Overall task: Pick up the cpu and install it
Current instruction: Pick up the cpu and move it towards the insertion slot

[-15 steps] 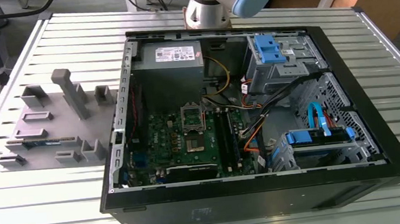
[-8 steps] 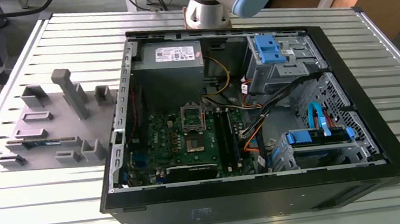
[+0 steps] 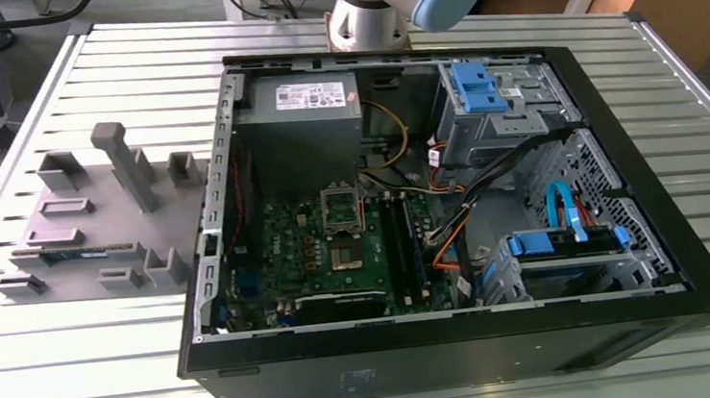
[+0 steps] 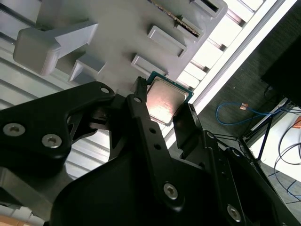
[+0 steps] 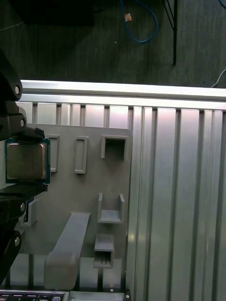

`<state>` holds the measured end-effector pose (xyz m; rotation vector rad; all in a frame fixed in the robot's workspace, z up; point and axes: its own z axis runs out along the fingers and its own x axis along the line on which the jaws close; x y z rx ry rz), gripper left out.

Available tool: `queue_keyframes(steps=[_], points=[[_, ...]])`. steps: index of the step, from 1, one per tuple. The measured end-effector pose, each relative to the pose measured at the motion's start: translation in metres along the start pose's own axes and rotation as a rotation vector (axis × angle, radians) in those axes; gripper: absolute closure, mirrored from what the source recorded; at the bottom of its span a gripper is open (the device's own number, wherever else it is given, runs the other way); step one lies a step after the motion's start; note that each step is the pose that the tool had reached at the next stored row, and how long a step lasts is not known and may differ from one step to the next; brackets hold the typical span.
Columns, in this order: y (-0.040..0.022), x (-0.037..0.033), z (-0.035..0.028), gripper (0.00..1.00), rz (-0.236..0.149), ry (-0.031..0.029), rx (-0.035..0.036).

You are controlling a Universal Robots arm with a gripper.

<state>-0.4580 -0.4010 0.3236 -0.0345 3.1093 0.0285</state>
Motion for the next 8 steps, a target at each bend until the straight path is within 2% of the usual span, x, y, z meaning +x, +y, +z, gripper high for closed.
queue_keyframes(steps=[3,8], points=[[0.0000,0.0000,-0.0004,0.53,0.000,0.0002,0.0001],[0.0001,-0.0002,-0.0045,0.53,0.000,0.0001,0.0001]])
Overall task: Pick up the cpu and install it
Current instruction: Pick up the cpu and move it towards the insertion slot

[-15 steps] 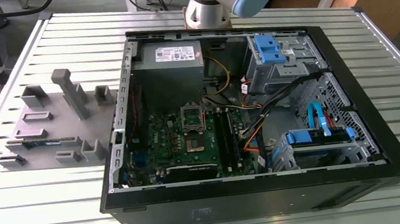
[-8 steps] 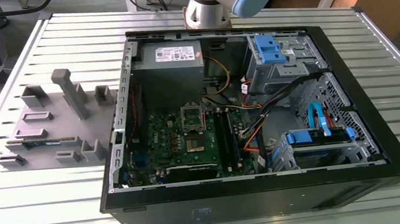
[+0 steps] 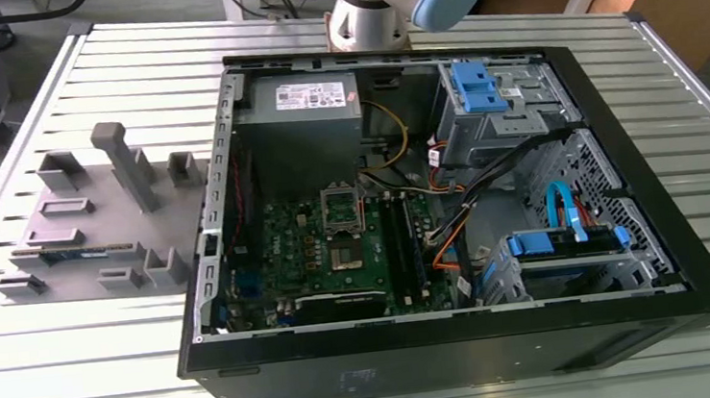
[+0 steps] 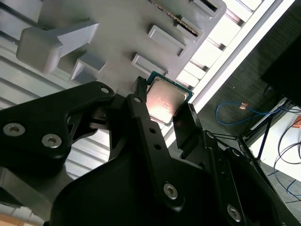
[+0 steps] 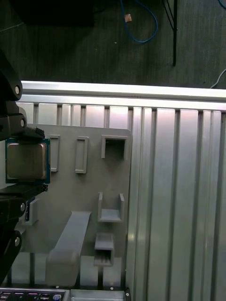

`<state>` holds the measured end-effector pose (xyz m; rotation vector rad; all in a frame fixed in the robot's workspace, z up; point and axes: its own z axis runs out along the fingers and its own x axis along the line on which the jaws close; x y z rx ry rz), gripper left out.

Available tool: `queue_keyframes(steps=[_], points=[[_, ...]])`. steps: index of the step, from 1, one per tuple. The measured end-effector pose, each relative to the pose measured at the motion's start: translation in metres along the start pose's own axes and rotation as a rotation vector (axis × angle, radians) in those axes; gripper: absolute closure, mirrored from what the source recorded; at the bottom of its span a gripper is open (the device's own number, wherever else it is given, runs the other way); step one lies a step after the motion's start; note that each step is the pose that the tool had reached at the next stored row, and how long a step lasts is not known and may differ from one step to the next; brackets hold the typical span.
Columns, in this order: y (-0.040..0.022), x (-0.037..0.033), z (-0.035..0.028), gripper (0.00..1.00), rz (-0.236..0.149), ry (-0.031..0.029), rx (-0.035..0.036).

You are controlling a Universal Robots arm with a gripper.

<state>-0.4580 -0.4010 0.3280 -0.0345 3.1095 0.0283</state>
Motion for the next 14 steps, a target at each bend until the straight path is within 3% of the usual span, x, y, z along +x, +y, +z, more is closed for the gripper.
queue_keyframes(steps=[14], points=[[0.0002,-0.0003,-0.0087,0.53,0.000,-0.0002,-0.0002]])
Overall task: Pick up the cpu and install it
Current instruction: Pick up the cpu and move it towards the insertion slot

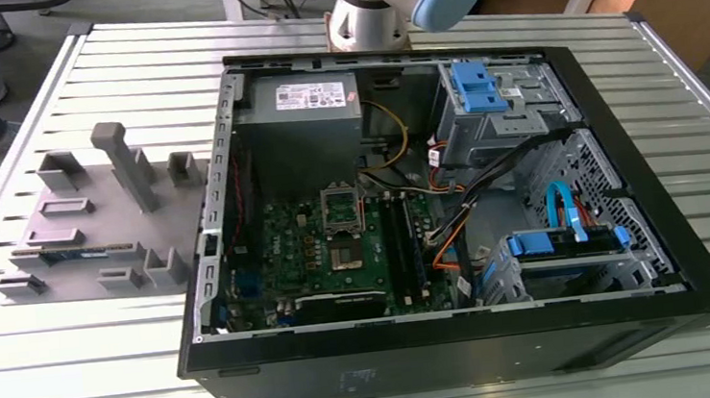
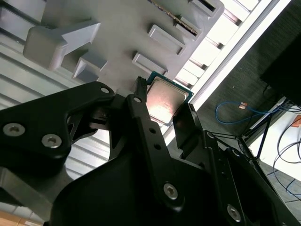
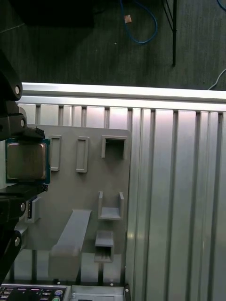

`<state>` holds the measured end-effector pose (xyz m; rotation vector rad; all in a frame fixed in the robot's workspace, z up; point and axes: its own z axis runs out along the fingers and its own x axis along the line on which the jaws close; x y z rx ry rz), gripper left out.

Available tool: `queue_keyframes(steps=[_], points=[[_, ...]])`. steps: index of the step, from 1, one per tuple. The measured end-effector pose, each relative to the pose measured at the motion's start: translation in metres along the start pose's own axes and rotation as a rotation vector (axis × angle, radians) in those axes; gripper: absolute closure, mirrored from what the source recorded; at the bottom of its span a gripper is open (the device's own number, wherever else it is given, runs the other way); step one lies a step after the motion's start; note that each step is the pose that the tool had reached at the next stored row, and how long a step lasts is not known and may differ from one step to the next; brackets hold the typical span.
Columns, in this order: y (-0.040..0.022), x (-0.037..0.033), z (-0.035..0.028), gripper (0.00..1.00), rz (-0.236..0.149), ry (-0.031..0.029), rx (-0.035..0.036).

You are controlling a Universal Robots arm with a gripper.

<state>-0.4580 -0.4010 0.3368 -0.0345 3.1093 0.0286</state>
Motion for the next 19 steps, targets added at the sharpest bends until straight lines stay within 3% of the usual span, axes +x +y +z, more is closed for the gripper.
queue_keyframes(steps=[19], points=[[0.0001,-0.0002,-0.0063,0.53,0.000,0.0001,0.0001]])
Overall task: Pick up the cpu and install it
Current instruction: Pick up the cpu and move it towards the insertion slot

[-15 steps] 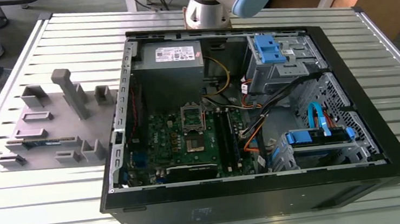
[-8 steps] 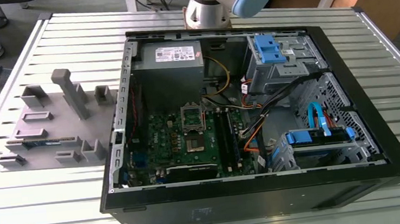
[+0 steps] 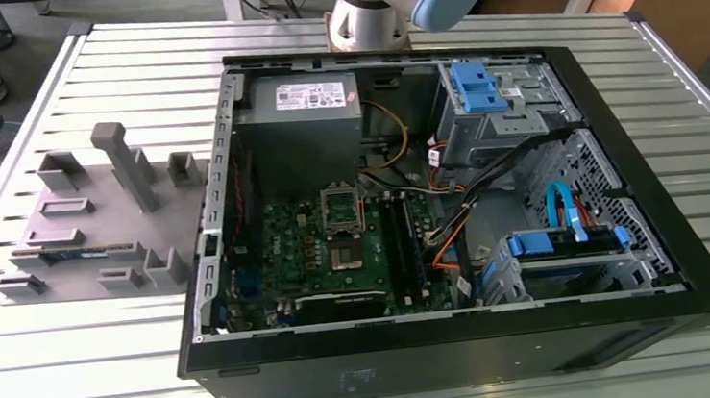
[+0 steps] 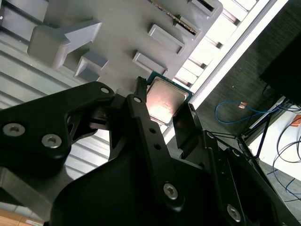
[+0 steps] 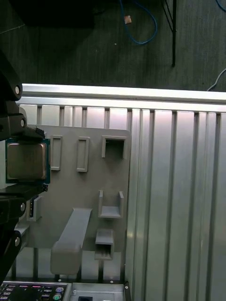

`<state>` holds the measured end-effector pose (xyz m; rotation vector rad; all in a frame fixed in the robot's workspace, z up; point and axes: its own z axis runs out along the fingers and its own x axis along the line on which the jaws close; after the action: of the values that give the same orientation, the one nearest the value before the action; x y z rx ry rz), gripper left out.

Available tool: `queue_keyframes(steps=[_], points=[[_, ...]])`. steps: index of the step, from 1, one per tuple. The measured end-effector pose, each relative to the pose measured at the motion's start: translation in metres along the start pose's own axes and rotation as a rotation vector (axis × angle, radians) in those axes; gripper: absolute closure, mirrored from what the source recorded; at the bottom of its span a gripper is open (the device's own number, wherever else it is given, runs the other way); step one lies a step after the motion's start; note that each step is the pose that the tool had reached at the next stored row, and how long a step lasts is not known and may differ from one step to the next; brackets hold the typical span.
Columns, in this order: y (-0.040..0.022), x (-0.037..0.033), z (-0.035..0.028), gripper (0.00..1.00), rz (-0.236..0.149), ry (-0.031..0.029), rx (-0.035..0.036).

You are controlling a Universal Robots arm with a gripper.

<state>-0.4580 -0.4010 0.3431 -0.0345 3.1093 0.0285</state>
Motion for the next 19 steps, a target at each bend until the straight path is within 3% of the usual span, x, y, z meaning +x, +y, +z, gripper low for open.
queue_keyframes(steps=[19], points=[[0.0001,-0.0005,-0.0059,0.53,0.000,0.0001,0.0000]])
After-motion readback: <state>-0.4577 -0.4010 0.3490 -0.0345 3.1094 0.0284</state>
